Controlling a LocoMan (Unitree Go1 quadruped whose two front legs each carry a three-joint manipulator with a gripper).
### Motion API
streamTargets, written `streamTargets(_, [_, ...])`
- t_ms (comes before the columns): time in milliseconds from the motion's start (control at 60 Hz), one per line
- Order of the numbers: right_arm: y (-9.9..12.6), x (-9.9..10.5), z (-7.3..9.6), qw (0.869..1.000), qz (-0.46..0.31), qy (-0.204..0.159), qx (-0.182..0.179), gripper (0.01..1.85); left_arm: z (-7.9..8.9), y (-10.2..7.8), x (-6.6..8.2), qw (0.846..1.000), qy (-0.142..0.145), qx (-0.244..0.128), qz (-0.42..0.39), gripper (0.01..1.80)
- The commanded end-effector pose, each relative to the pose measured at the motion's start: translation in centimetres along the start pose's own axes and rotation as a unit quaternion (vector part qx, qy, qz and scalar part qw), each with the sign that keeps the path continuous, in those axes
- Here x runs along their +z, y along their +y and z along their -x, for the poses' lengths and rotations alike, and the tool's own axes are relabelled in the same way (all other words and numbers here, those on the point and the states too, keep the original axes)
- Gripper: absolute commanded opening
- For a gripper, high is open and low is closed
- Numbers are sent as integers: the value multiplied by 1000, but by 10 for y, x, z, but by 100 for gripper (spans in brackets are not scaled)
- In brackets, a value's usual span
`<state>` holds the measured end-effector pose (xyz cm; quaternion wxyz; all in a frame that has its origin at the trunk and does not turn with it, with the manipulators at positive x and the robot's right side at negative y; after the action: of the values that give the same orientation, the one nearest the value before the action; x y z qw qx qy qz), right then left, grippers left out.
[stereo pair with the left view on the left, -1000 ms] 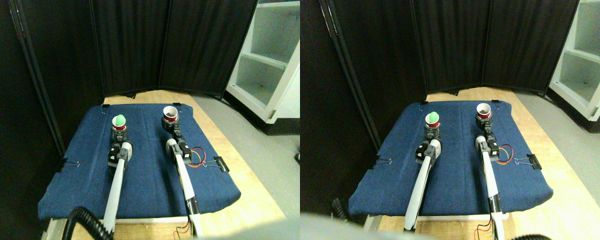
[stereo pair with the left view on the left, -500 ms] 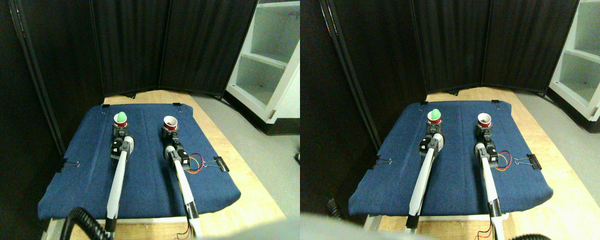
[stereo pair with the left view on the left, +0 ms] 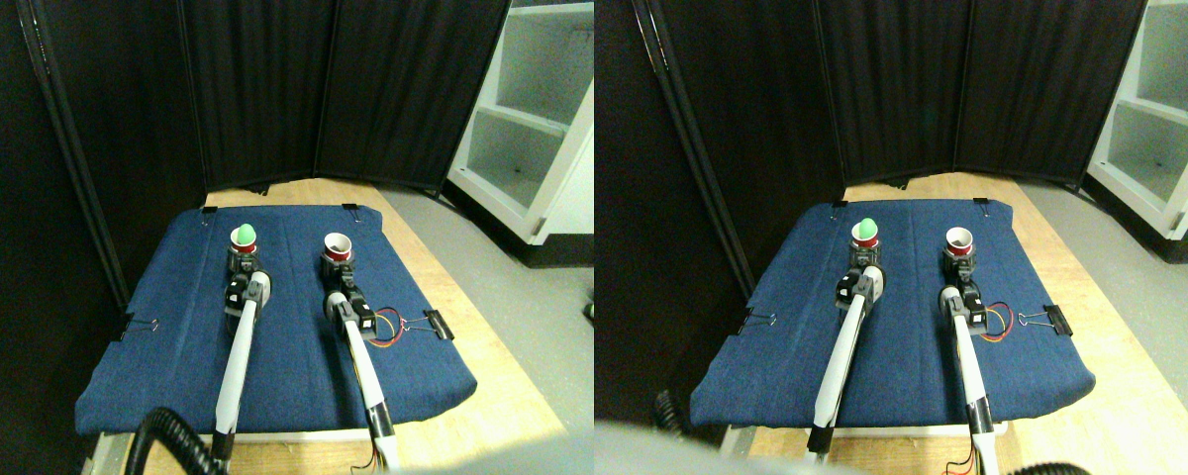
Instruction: Pour (bimanual)
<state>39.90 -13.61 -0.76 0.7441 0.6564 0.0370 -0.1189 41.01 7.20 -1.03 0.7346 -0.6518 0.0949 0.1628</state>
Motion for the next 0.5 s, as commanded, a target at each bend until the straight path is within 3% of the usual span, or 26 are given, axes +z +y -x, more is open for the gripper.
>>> streamTargets(17, [3,-3,-4,1000,-25,-7,11,33,4,2,-6,999,-11,-3,31,33])
streamTargets(217, [2,-5,-3,1000,-29,-9,5,33,6,7,-6,999,-36,9,25,33])
streamTargets(500, [0,-7,-3,999,-26,3,21,33,4,23,-8,999,-35,17,10,33])
